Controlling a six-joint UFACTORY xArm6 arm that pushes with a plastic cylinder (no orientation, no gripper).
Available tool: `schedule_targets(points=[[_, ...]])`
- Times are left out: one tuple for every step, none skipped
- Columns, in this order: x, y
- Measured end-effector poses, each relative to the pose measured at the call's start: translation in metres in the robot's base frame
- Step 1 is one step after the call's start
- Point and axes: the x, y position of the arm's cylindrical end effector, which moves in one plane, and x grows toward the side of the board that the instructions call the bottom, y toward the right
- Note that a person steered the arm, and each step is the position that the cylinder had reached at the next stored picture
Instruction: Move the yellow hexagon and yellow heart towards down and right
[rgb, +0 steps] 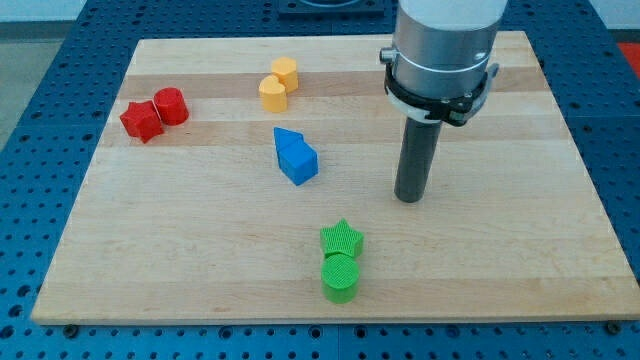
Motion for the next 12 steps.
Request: schedule_targets(points=[[-0.012,-0.005],[-0.104,-0.022],[-0.198,-0.036],[-0.229,-0.042],[-0.23,-0.092],[-0.231,-0.107],[-0.24,-0.132],[-0.241,-0.145],[-0.241,-0.147],[-0.216,-0.15],[-0.157,-0.15],[-0.102,-0.152]])
